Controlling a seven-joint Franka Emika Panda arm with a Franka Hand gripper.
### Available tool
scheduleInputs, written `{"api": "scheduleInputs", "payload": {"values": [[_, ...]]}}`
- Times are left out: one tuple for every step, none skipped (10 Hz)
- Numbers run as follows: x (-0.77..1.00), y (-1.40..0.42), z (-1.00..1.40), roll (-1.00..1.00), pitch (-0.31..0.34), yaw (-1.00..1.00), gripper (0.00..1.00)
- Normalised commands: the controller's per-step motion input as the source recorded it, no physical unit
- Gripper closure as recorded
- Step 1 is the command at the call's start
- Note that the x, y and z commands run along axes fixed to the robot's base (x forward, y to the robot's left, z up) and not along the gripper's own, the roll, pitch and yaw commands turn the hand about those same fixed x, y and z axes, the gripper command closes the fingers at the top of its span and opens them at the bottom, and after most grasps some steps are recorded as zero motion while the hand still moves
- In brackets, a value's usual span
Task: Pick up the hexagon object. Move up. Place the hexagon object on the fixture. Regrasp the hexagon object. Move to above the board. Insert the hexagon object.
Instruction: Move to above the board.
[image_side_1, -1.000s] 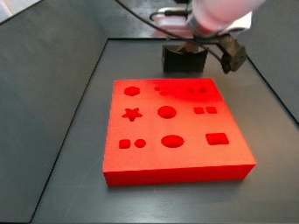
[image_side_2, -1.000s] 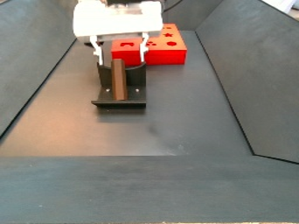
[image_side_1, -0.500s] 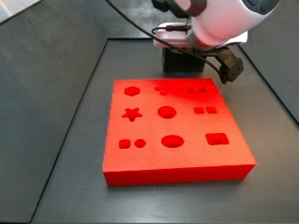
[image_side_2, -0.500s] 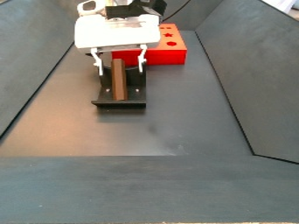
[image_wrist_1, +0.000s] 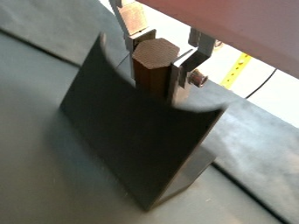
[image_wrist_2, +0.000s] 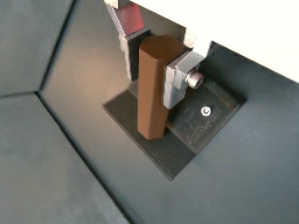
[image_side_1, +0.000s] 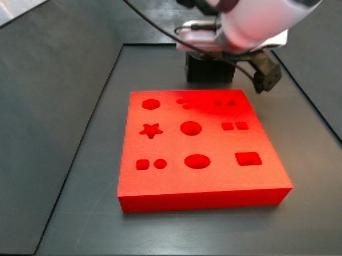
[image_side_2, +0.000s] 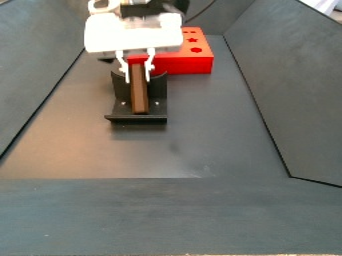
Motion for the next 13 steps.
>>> {"api": "scheduleInputs", "payload": {"values": [[0.09,-0.2,1.0,-0.05,0.195,0.03,1.0],[0.09,-0.19,1.0,-0.06,0.195,0.06,1.0],[0.09,-0.19,1.0,-0.05,0.191,0.09,1.0],[0.09,-0.18,1.0,-0.04,0.178,0.11,1.0],[0.09,-0.18,1.0,-0.03,0.159,0.14,1.0],[0.09,-0.17,1.0,-0.02,0.138,0.15,1.0],[0.09,-0.16,1.0,-0.02,0.115,0.15,1.0],[0.09,-0.16,1.0,-0.02,0.095,0.14,1.0],[0.08,-0.15,1.0,-0.02,0.081,0.13,1.0],[0.08,-0.14,1.0,-0.02,0.067,0.12,1.0],[0.08,-0.13,1.0,-0.02,0.06,0.11,1.0],[0.08,-0.12,1.0,-0.03,0.055,0.09,1.0],[0.07,-0.11,1.0,-0.03,0.059,0.08,1.0]]}}
